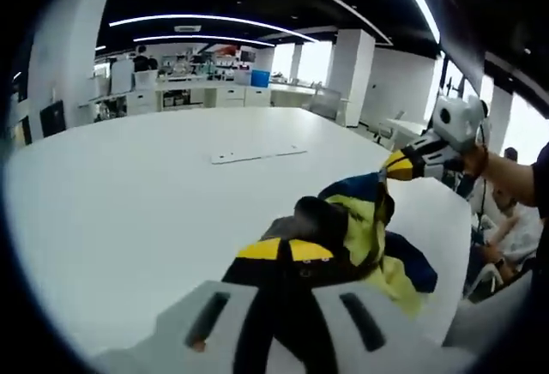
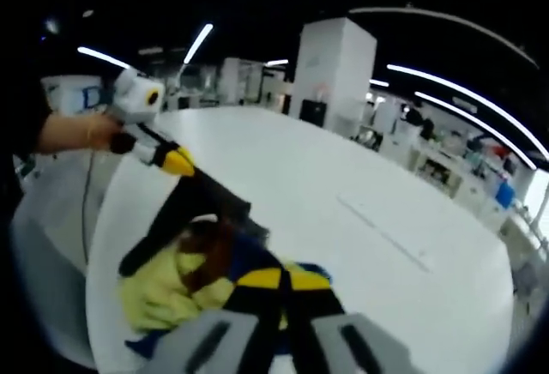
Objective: Fold the garment on the visible template until the final outline fits inside the template.
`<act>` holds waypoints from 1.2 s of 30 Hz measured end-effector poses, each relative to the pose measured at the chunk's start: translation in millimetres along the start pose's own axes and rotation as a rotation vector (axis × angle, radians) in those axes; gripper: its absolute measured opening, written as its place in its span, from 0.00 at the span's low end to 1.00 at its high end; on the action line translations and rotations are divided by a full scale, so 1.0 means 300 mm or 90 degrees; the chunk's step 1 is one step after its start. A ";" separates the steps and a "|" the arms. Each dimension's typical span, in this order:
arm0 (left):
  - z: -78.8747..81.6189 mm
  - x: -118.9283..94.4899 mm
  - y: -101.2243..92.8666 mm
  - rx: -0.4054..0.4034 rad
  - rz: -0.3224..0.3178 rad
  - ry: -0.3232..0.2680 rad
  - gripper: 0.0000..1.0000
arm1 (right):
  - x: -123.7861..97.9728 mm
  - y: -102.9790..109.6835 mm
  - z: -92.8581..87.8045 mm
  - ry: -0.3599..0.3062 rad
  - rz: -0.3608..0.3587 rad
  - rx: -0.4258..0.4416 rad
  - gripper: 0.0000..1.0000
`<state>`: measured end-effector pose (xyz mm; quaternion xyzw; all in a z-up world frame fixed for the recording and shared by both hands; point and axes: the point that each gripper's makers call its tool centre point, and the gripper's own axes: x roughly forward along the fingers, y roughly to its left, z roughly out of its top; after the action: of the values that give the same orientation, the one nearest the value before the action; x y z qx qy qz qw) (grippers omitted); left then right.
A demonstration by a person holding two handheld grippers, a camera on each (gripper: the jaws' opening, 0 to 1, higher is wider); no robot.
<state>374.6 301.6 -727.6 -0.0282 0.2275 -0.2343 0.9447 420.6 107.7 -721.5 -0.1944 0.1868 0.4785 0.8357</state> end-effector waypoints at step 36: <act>-0.036 0.084 0.421 -0.088 0.139 0.003 0.00 | 0.196 -0.554 0.018 0.010 -0.230 0.015 0.00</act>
<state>443.8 402.8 -768.0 -0.0677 0.2467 -0.1143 0.9600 594.1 75.7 -722.1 -0.2186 0.1611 0.3170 0.9087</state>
